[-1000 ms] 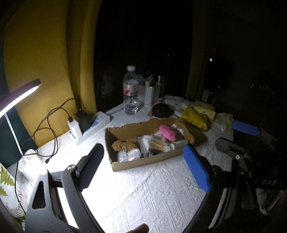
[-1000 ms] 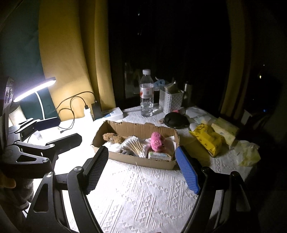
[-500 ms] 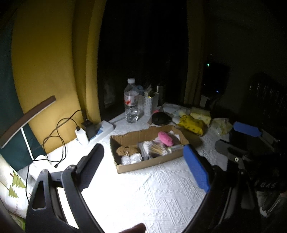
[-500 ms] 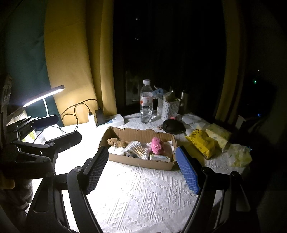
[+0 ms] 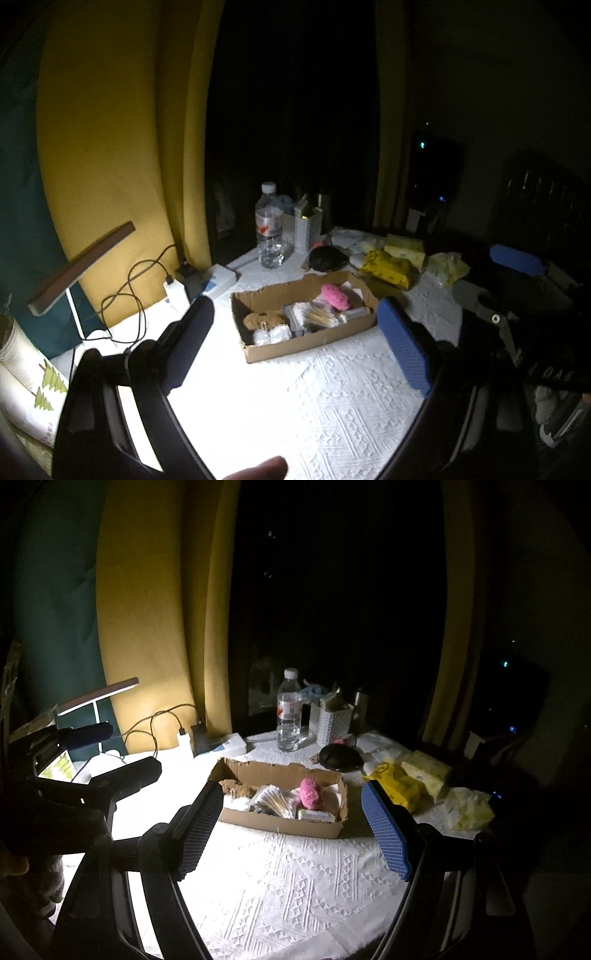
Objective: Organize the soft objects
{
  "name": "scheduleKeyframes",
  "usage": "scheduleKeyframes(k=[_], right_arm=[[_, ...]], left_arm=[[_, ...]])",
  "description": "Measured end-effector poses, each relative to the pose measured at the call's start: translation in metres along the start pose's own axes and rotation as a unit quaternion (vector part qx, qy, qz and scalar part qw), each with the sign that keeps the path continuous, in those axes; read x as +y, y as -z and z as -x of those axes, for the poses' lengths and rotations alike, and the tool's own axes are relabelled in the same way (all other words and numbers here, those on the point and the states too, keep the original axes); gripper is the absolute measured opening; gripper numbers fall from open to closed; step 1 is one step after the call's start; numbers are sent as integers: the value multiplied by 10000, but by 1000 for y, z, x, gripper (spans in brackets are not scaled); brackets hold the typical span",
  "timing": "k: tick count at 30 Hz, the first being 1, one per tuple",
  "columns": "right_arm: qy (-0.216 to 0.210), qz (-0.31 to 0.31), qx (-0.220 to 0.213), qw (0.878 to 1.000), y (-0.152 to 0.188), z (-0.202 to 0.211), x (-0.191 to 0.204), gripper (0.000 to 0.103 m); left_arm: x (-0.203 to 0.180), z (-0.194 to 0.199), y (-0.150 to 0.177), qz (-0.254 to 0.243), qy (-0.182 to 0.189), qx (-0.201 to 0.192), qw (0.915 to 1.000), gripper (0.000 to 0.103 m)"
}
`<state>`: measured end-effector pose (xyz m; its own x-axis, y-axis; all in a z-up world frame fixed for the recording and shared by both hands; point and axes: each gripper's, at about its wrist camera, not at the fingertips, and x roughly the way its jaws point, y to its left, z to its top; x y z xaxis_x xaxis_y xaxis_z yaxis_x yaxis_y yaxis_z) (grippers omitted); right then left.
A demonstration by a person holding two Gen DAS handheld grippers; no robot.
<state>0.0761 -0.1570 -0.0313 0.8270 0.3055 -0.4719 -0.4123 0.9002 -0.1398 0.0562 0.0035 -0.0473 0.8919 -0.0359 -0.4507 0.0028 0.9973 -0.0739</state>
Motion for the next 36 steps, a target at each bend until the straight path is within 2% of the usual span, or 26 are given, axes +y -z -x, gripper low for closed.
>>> scheduleKeyframes(k=[14,36], right_arm=[[211,-76,-243,9995,3,38,4,80],[254,-216,-242,9991,10,45,-2,80]], left_arm=[[-12,25,-2,-198,140,-172,9996,91],[-21,32,1,-375,176,-193,9990,91]])
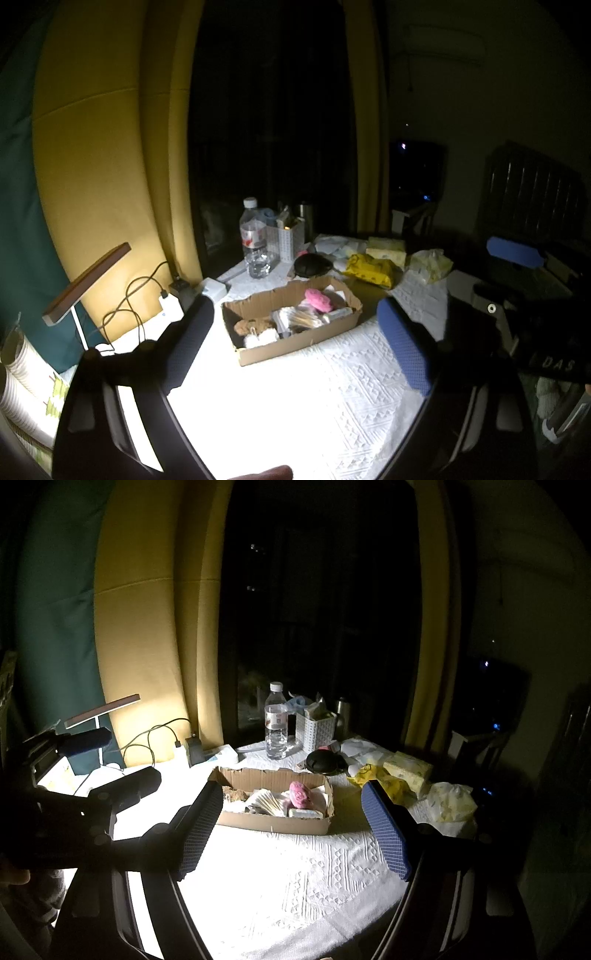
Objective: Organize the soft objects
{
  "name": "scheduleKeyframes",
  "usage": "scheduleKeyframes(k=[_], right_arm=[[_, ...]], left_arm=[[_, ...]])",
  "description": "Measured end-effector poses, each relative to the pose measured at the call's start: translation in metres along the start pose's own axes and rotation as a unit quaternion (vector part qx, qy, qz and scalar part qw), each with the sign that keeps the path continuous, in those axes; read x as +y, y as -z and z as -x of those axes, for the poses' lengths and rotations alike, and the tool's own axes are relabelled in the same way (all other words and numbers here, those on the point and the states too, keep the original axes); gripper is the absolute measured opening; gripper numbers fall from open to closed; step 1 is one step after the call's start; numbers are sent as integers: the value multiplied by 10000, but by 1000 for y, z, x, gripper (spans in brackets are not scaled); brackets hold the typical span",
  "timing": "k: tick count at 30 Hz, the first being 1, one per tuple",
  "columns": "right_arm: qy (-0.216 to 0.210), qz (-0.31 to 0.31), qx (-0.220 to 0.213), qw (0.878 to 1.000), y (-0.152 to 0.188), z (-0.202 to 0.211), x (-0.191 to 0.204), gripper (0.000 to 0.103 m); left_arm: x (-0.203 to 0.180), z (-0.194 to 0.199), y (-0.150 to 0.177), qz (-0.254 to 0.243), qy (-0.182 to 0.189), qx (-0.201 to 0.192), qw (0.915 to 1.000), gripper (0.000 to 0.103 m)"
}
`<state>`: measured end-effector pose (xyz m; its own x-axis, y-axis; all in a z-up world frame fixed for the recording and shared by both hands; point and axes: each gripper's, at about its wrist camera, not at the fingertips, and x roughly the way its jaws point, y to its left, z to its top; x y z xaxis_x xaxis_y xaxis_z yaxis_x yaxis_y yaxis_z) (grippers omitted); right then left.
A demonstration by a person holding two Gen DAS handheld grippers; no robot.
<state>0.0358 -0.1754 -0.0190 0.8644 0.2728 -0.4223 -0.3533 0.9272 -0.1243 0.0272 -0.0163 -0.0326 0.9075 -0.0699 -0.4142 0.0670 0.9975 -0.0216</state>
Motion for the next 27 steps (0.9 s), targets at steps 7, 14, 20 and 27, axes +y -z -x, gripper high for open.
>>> scheduleKeyframes(k=[7,14,20,27], right_arm=[[-8,10,7,10000,0,0,0,80],[-4,-2,5,10000,1,-2,0,80],[-9,-2,10,10000,1,-2,-2,80],[3,-30,57,10000,6,-6,-2,80]], left_arm=[[0,-1,0,0,-1,2,10000,91],[-1,0,0,0,-1,10,10000,91],[-1,-2,2,-3,11,21,10000,91],[-3,-4,4,-16,22,33,10000,91]])
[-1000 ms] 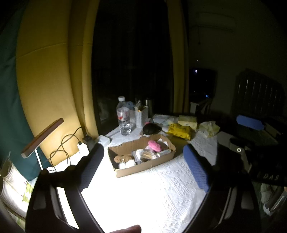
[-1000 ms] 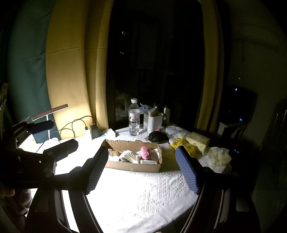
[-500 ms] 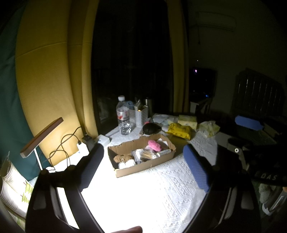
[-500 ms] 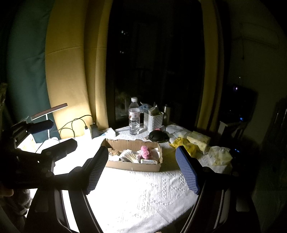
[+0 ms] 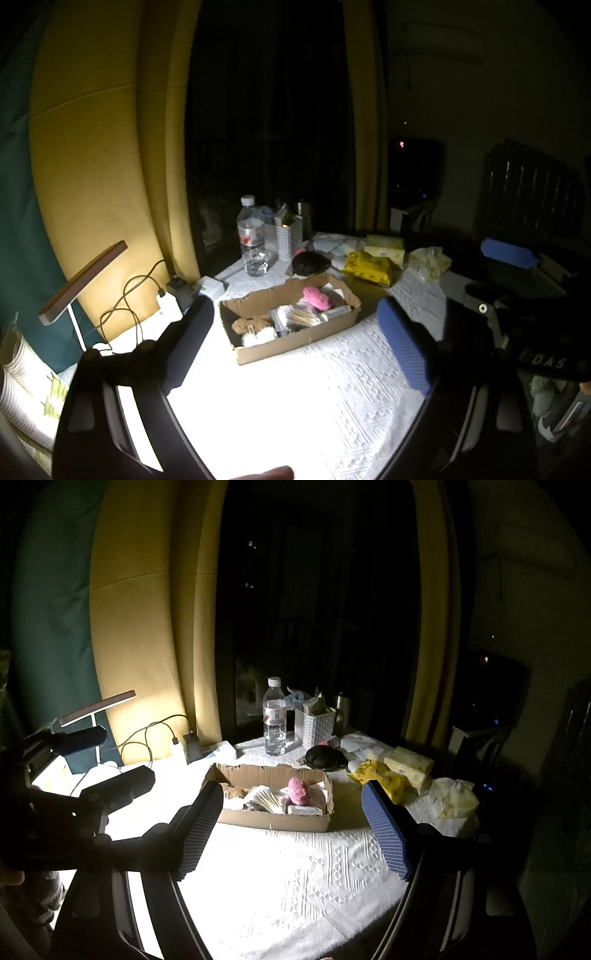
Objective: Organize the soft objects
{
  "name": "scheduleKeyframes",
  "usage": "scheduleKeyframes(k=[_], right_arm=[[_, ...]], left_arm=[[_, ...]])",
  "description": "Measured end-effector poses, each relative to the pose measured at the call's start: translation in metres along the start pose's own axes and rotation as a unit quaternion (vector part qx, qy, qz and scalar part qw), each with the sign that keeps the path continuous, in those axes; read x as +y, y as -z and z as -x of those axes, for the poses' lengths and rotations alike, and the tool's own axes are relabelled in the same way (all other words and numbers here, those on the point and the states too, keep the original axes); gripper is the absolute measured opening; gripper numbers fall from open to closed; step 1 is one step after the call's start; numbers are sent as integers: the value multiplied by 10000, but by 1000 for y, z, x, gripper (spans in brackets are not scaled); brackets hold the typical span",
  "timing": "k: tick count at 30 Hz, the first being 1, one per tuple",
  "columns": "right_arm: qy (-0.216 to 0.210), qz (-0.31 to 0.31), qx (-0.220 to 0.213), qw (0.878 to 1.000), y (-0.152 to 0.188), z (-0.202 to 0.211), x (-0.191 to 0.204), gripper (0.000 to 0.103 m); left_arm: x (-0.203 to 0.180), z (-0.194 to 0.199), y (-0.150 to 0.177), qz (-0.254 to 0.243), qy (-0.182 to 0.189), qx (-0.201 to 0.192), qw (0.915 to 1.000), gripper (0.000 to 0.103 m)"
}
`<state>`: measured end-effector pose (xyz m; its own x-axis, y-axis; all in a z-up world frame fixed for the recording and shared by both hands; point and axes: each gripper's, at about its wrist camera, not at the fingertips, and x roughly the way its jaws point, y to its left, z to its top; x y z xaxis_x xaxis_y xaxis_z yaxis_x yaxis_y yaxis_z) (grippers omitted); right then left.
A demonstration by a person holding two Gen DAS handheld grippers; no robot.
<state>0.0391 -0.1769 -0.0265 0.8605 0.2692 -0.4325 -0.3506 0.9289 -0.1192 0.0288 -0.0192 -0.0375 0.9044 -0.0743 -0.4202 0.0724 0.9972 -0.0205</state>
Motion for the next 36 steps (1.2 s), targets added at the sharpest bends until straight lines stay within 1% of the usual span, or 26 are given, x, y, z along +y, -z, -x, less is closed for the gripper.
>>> scheduleKeyframes(k=[29,36], right_arm=[[1,-11,23,10000,0,-2,1,80],[-5,-13,41,10000,0,-2,0,80]], left_arm=[[-1,0,-2,10,-13,10,10000,91],[-4,-1,4,-22,46,-23,10000,91]])
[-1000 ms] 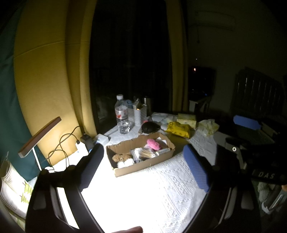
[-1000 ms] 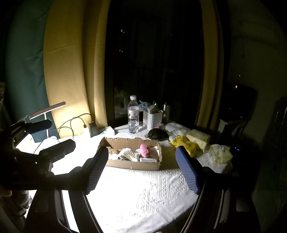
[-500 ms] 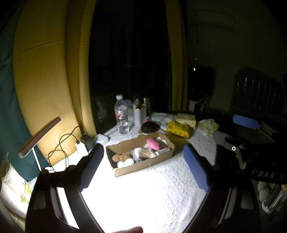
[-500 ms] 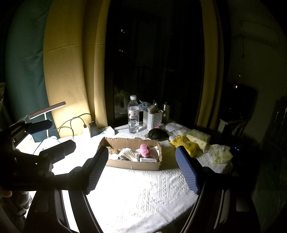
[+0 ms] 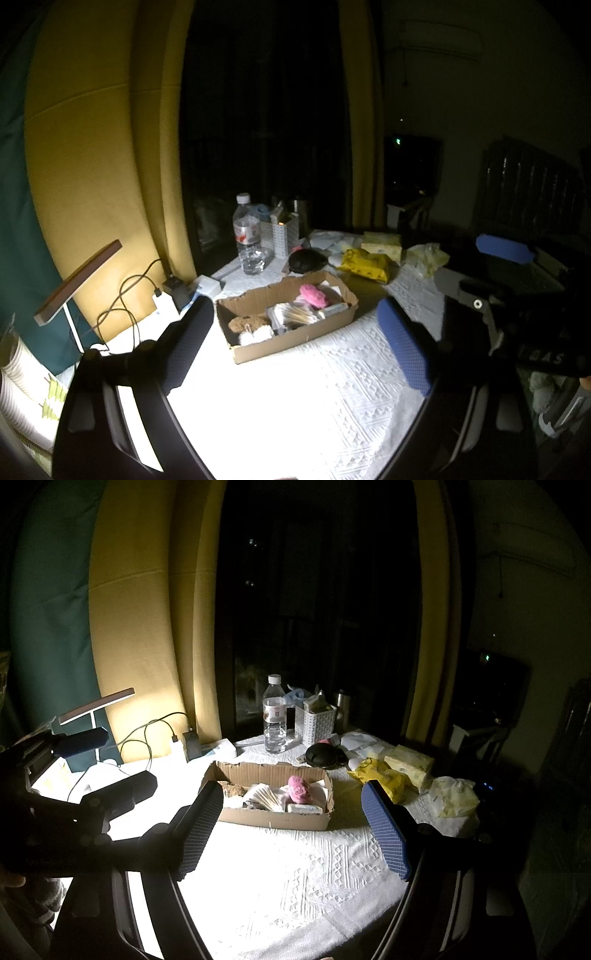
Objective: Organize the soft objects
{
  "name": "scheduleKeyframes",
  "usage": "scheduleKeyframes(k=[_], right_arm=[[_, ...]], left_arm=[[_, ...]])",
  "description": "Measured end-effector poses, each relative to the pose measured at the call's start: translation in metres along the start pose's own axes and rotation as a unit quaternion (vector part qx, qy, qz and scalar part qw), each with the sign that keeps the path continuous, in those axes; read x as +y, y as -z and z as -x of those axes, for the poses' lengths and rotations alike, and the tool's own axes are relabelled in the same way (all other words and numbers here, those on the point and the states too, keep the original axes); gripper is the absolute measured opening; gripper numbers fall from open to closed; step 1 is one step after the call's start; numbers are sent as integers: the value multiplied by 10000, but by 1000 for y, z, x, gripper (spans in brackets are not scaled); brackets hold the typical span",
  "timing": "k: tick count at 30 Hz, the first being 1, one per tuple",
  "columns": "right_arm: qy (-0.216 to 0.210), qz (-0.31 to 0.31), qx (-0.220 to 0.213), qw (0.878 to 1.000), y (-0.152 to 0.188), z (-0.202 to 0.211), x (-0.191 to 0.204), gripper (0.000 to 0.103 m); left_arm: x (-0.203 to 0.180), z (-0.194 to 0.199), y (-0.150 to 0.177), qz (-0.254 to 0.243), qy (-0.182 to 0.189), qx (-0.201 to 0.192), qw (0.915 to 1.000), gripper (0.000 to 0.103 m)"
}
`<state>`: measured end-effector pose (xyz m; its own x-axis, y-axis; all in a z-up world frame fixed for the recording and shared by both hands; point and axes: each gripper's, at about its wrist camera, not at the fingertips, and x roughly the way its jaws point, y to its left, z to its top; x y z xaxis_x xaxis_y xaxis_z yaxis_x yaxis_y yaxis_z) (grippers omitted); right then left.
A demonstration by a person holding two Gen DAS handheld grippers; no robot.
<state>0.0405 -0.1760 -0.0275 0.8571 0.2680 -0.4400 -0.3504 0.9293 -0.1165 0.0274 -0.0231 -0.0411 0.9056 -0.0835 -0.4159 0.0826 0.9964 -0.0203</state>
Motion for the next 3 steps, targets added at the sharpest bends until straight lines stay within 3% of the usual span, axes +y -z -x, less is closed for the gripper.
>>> scheduleKeyframes(k=[3], right_arm=[[-11,-4,24,10000,1,-3,0,80]], left_arm=[[1,1,1,-1,31,-57,10000,91]])
